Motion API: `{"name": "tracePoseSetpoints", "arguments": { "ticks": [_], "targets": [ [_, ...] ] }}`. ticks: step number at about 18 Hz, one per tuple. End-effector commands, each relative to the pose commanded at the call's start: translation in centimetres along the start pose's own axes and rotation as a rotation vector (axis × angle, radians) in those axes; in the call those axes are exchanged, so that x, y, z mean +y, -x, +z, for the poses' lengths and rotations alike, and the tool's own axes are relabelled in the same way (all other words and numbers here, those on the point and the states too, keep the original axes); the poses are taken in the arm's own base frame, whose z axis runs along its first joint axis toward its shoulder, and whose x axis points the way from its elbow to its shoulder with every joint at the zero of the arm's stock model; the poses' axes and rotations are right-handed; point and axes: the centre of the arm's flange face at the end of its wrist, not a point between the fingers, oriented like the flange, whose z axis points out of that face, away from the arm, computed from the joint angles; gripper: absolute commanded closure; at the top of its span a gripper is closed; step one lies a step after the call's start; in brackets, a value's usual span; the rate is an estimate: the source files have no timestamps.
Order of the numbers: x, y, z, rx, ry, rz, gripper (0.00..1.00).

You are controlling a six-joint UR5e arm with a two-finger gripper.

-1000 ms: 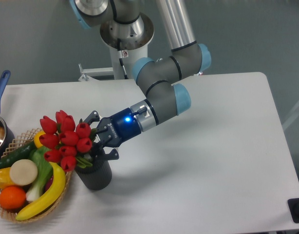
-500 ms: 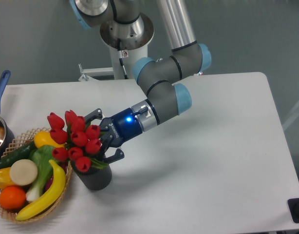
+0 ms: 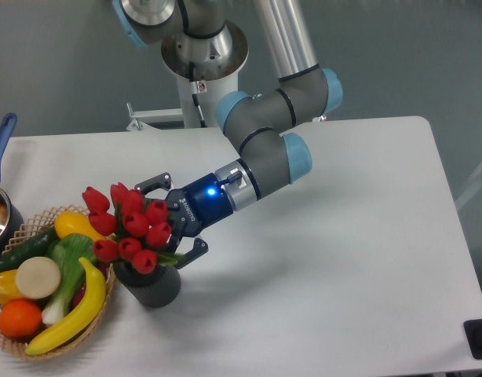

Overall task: Insert the flowers into the vase
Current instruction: 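Tilt the tulip bunch upright and push stems deeper into the vase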

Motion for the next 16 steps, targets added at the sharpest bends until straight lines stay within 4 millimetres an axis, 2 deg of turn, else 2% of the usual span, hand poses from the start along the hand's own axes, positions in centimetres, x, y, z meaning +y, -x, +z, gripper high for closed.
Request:
{"name": "tracePoseSetpoints", "arguments": {
  "ticks": [8, 16],
  "targets": [
    [-0.2, -0.7, -1.2, -0.032, 0.04, 0.005, 0.0],
    [-2.4, -2.2, -3.4, -0.127, 0.223, 0.077, 0.0]
  ]
}}
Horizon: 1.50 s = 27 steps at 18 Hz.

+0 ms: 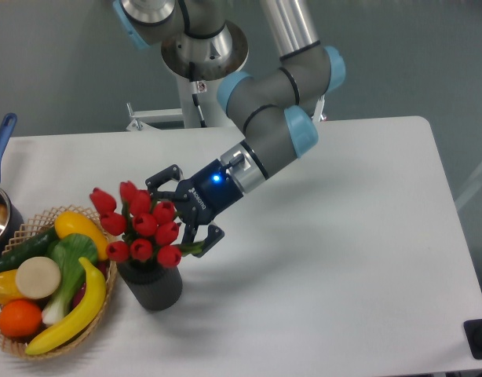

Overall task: Insert the flowers into the vase
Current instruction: 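Tilt the tulip bunch upright and push stems deeper into the vase, then open the gripper and lift it away from the tulips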

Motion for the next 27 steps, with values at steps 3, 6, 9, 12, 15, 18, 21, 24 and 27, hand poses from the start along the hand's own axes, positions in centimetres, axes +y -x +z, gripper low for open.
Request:
{"name": "tracePoseSetpoints", "arguments": {
  "ticks": [3, 6, 9, 12, 15, 18, 21, 24, 27],
  "targets": [
    [-0.2, 0.0, -1.2, -0.059, 0.138, 0.027, 0.0],
    [-1.2, -0.4, -2.7, -0.106, 0.2, 0.05, 0.0],
    [-1.5, -1.0, -4.9, -0.17, 0.286, 0.064, 0.0],
    [-2.4, -1.0, -7.6, -0.238, 0.324, 0.078, 0.0],
    [-3.7, -0.7, -12.0, -0.372, 0.473, 0.102, 0.0],
    [-3.5, 0.0, -14.9, -0.47, 0.653, 0.094, 0.0],
    [-3.0, 0.3, -18.3, -0.539, 0.774, 0.104, 0.0],
    [-3.2, -0.4, -20.9, -0.554, 0.938, 0.166, 0.0],
    [-3.3, -1.8, -24.5, -0.541, 1.066, 0.165, 0.0]
  ]
}}
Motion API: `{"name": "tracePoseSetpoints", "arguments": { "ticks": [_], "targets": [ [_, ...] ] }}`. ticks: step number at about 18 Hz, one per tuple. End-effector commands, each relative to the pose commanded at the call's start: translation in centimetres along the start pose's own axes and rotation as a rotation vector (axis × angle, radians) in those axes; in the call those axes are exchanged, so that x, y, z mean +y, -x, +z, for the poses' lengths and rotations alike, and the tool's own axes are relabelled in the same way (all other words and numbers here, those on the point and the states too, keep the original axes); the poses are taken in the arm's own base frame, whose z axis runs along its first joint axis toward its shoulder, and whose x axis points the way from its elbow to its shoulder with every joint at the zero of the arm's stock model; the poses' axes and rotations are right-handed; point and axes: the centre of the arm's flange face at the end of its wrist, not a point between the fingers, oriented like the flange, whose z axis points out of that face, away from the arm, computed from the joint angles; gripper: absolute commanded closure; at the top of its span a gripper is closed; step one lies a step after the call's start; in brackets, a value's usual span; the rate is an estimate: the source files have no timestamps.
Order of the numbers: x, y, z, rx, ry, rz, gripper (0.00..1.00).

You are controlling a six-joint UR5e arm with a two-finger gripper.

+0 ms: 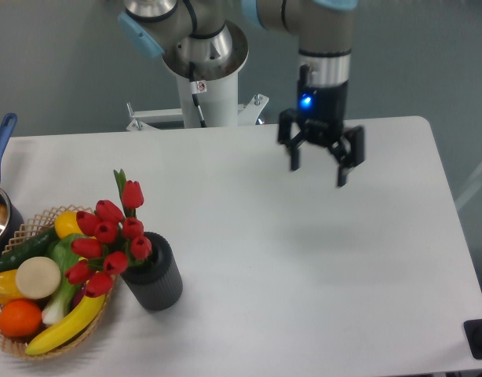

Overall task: Insert the flowers into the vase
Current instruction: 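Open the gripper and lift it away from the tulips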

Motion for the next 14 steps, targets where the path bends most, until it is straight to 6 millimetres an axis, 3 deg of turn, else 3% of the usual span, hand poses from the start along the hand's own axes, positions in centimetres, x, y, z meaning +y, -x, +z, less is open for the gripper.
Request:
{"name": "tracePoseSetpoints", "arguments": {
  "ticks": [6, 9, 14],
  "targets": [
    [7.6, -1.6, -4.7, 0.117, 0.061, 0.0, 0.0],
    [9.9, -2.9, -7.3, 0.169, 0.074, -0.019, 0.0],
    [12.1, -4.2, -10.4, 0.211, 0.086, -0.059, 0.0]
  ]
}}
